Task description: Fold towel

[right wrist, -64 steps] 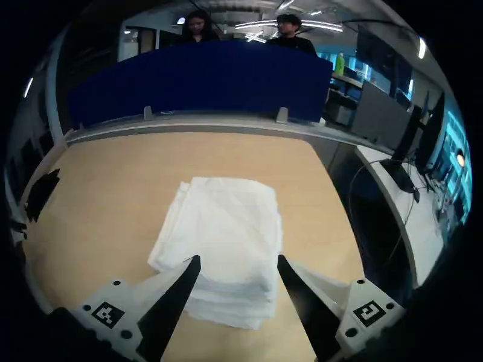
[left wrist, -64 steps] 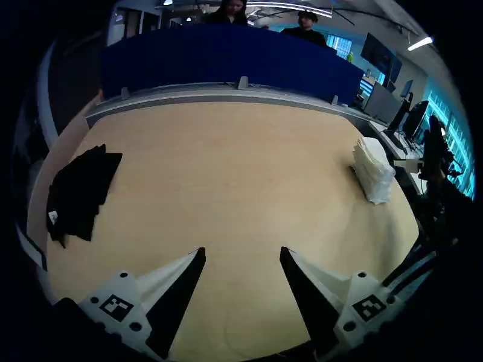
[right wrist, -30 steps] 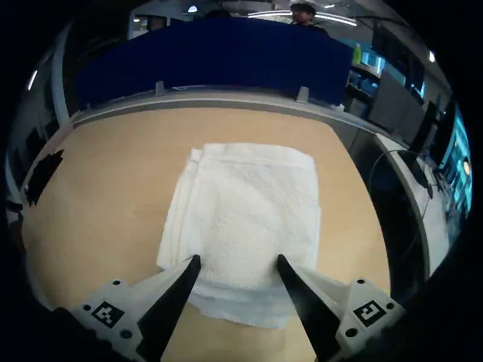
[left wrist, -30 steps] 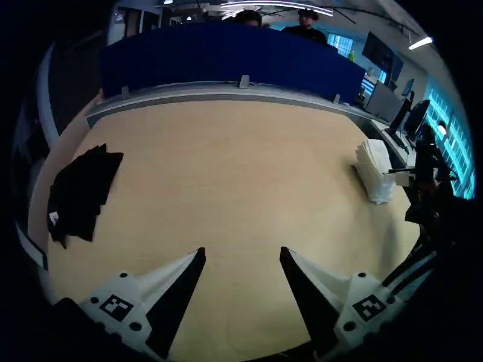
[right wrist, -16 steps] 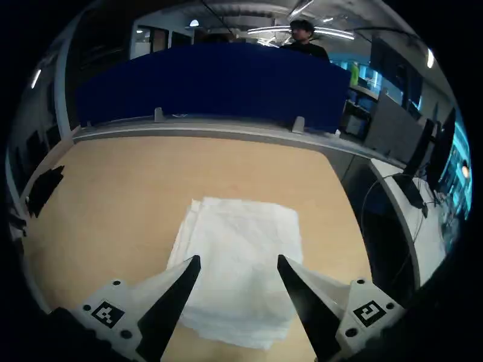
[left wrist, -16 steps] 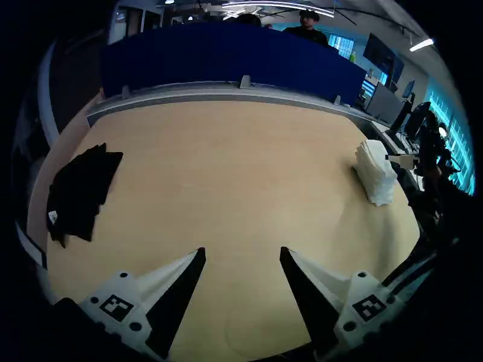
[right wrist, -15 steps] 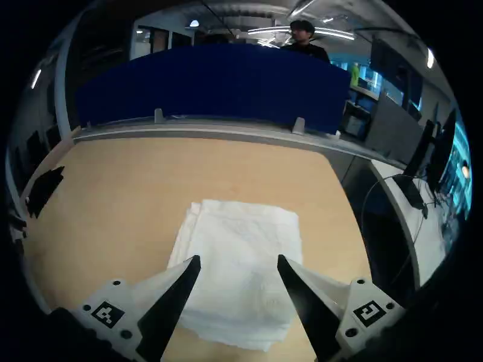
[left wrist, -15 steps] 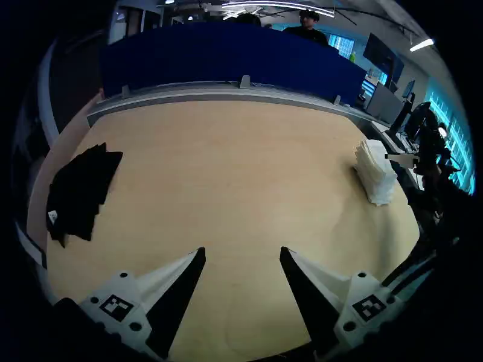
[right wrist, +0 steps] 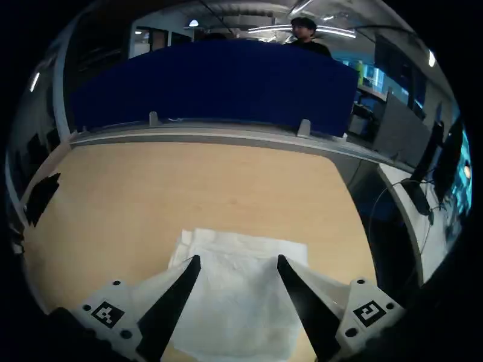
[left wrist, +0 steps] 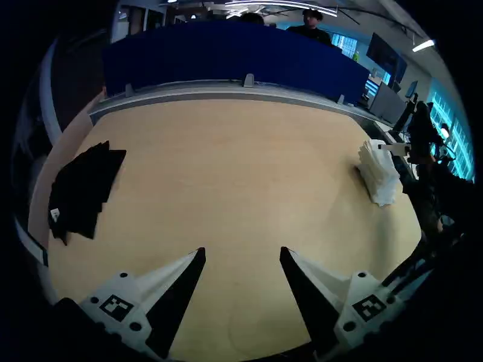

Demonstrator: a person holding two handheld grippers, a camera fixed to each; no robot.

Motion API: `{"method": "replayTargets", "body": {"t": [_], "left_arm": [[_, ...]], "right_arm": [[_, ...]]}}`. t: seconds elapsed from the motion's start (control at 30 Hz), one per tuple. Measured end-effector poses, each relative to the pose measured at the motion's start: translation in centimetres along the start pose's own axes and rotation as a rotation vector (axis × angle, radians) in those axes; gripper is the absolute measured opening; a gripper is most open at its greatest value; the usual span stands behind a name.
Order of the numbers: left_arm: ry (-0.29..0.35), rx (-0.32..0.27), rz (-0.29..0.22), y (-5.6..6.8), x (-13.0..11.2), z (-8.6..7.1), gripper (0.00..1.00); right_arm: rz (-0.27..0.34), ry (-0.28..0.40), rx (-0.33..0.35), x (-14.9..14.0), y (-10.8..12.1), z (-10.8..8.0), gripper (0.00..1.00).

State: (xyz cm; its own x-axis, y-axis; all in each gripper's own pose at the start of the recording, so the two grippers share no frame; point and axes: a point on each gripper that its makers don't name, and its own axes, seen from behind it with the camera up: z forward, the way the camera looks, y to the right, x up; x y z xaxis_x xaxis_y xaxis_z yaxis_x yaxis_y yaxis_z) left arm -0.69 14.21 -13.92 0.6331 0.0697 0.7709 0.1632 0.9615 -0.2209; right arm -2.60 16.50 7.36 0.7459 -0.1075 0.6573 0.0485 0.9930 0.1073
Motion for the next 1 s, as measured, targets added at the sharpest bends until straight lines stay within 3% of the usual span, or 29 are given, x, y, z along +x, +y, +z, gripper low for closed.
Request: {"method": "replayTargets", "body": {"t": [0.27,0.57,1.0], "left_arm": [[-0.005,0.009,-0.007,-0.2,-0.1,0.0,0.91],[-0.005,0.012,-0.014,-0.3,0.0,0.2,0.91],[0.008,-0.002,-0.008,-0.3,0.5,0.3,0.91]], "right_arm": [[-0.001,-0.043,-0.006,-1.5,0.3,1.8,0.99],[0.023,-0.056,-0.003,-2.3,0.3,2.2,0.99],[0.046,0.059,-0.017,1.4,-0.5,-2.0,0.99]]}}
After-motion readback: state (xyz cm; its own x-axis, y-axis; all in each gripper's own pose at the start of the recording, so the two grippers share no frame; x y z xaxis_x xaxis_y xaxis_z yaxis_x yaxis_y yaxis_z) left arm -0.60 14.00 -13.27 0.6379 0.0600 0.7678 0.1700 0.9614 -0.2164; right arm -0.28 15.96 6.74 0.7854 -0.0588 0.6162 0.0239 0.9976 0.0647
